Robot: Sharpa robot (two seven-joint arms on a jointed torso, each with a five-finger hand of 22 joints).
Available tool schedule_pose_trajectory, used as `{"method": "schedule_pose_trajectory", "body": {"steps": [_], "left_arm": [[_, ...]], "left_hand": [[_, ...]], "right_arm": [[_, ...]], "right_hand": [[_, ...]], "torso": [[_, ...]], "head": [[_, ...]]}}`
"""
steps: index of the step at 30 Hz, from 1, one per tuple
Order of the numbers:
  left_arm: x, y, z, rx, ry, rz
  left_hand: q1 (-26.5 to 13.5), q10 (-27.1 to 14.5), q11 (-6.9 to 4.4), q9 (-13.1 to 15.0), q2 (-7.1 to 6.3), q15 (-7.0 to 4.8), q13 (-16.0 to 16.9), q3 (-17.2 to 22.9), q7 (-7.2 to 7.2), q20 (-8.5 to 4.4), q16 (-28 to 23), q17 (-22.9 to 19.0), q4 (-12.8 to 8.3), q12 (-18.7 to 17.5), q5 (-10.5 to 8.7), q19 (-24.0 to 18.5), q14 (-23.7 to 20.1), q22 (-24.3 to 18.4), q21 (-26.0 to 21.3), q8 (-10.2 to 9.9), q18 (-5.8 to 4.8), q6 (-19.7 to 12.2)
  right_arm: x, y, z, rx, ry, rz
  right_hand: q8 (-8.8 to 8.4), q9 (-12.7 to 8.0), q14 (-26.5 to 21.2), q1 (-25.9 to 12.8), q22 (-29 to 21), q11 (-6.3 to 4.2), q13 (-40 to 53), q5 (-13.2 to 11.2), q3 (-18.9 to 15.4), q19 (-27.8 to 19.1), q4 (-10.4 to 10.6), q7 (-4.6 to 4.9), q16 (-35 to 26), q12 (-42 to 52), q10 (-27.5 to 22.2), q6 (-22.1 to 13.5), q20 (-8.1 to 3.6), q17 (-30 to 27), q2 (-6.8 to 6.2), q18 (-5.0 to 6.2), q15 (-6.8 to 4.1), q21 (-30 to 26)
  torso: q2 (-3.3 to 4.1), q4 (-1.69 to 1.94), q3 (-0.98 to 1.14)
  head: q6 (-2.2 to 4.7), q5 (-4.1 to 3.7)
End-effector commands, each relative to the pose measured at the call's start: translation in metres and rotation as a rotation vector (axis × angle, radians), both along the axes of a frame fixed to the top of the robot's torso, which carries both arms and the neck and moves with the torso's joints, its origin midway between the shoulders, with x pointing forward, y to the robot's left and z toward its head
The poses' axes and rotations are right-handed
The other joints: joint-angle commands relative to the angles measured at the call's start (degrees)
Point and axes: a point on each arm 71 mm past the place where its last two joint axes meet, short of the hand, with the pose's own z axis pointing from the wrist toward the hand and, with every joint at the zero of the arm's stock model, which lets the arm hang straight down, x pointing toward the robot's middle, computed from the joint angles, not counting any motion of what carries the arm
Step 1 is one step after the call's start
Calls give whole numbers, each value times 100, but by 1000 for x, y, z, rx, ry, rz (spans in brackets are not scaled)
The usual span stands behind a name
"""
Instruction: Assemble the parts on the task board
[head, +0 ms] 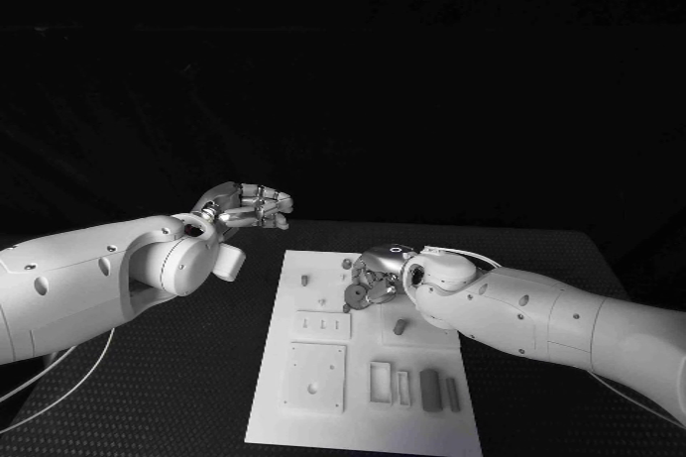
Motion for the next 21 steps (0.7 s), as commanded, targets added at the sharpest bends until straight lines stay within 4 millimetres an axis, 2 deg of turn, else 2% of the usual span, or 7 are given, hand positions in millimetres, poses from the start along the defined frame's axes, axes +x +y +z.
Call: {"method": "schedule_pose_trajectory", "body": {"steps": [1,9,12,16,18,21], "left_arm": [[0,-1,2,-2,-14,-7],[0,-2,2,-2,-14,-9],[0,-2,2,-2,-14,-8],[0,-1,2,-1,-15,-6],[0,-2,2,-2,-15,-7],[0,-2,2,-1,-15,-7]], "left_hand": [[-26,2,18,8,-41,20,6,-29,16,6,-26,10,1,-29,-33,40,40,9,-38,-25,42,-6],[-25,3,18,10,-40,20,7,-29,16,6,-28,12,1,-31,-33,41,41,10,-40,-26,42,-5],[-25,3,18,11,-40,20,7,-29,16,6,-29,12,1,-32,-33,42,41,11,-41,-27,42,-5],[-24,4,18,12,-40,20,8,-29,16,6,-30,13,1,-33,-33,42,41,12,-42,-28,42,-5],[-24,4,18,12,-40,20,8,-29,16,6,-30,14,1,-34,-33,42,42,12,-42,-28,42,-5],[-24,4,18,13,-40,19,9,-29,16,6,-31,15,1,-35,-33,43,42,12,-43,-29,42,-5]], "right_arm": [[-2,-1,-6,-28,2,10],[-3,2,-9,-26,8,15],[-3,1,-10,-24,2,8],[-2,0,-9,-17,-11,0],[-1,-1,-8,-14,-17,-3],[-1,-1,-7,-5,-30,-8]], "right_hand": [[-24,1,-40,38,101,67,-10,6,31,-14,0,101,32,21,-95,91,26,-6,-1,126,14,12],[14,12,-23,-79,101,67,-49,6,64,-1,18,100,48,54,-99,177,51,-2,27,126,15,28],[85,41,-21,-142,100,63,-78,6,95,4,20,96,56,75,-100,320,54,-14,73,126,13,36],[179,82,8,-200,99,46,-115,6,137,19,30,76,69,98,-83,515,50,-7,169,126,2,49],[241,110,27,-254,95,17,-137,6,176,31,73,43,72,105,-68,640,52,-4,327,126,-19,52],[301,143,57,-300,97,-42,-181,6,224,41,28,-18,79,118,-42,776,39,-9,444,126,-76,64]], "torso": [[-1,0,-2],[0,3,-2],[-1,8,-3],[-3,1,-4],[-3,-1,-5],[-2,0,-6]], "head": [[-3,-4],[-6,-6],[-12,-8],[-15,-5],[-10,-5],[-8,-7]]}}
